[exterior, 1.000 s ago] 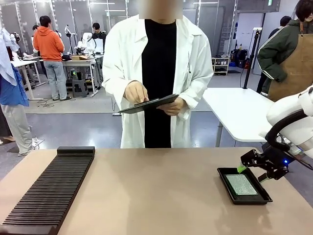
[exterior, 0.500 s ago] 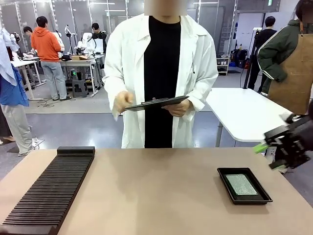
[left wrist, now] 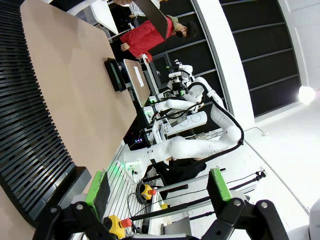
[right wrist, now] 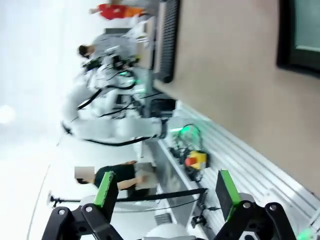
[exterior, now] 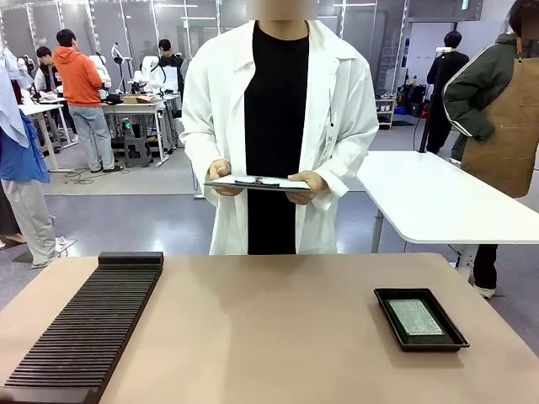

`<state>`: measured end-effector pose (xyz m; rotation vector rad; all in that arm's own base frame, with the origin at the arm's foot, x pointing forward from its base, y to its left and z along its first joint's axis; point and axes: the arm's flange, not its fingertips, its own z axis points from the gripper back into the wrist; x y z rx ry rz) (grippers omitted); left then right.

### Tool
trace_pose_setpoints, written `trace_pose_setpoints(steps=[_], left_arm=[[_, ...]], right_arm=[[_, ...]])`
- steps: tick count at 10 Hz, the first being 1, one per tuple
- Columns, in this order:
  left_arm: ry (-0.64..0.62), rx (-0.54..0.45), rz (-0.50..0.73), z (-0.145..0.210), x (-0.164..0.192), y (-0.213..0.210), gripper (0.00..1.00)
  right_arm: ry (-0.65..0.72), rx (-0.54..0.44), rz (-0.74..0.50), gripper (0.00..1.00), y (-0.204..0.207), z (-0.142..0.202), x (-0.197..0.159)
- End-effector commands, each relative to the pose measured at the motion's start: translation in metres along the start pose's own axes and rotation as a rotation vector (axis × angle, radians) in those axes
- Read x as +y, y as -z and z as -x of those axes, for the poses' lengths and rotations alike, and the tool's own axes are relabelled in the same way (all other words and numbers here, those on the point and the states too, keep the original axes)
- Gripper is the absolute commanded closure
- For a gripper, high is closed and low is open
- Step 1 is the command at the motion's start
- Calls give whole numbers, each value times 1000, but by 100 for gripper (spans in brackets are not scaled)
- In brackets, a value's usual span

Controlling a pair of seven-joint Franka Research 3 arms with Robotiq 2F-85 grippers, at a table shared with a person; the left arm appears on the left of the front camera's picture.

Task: Inspect the PCB.
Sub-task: Place the Blank PCB in the ESD tray.

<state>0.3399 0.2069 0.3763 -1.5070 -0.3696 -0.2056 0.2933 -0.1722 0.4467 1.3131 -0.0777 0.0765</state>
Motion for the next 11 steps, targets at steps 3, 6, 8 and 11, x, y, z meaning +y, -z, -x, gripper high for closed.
trace_pose_setpoints(steps=[3,6,8,11], left_arm=[[3,7,-9,1,-3,-1,0],[3,7,-9,1,-3,-1,0],[3,7,-9,1,-3,-1,0],[3,7,-9,1,-3,-1,0]], right_arm=[[-73,-1,-252,0,-25,27,-49],[-45,-3,-209,0,-17,34,-34],[-45,-3,-209,0,-17,34,-34],[-45,-3,-209,0,-17,34,-34]])
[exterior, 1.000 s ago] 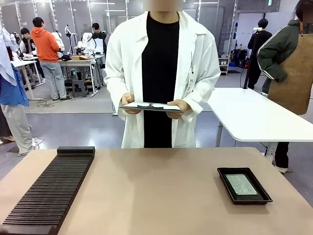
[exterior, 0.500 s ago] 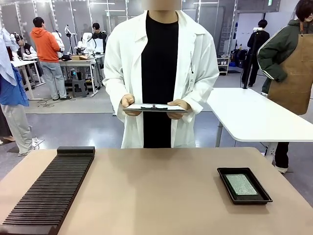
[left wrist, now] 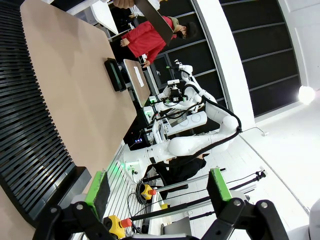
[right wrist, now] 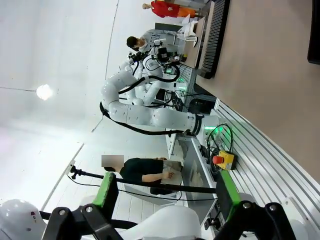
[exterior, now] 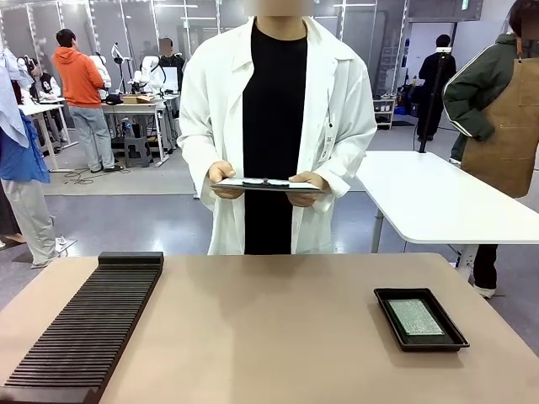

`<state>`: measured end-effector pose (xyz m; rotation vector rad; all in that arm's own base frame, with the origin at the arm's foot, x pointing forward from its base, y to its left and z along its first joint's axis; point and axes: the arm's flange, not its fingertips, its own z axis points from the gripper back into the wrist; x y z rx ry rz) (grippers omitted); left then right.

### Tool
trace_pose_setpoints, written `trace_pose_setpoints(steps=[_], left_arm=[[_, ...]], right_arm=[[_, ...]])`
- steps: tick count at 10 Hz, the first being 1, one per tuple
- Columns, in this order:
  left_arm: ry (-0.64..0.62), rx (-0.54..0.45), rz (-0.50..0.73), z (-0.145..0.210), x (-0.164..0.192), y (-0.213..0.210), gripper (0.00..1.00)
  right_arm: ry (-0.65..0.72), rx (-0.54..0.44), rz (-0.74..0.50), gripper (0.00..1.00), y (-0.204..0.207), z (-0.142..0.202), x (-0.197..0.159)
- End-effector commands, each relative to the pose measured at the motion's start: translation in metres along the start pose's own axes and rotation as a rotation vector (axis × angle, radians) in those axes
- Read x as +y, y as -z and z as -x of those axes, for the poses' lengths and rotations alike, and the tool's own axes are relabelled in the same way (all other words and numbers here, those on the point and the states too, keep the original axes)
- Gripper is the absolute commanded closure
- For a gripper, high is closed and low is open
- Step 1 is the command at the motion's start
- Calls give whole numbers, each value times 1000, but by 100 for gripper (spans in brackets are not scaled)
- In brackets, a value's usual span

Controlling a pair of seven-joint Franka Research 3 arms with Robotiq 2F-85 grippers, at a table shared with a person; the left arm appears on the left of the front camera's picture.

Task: Inspect the PCB.
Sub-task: Place the Blank PCB in the ESD tray.

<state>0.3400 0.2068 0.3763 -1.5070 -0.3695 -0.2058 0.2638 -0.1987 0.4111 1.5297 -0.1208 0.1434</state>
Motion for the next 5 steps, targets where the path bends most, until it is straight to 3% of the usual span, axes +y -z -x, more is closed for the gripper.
trace_pose_setpoints(steps=[1,5], left_arm=[[3,7,-9,1,-3,-1,0],[3,7,-9,1,-3,-1,0]], right_arm=[[24,0,10,0,1,1,4],[24,0,10,0,1,1,4]])
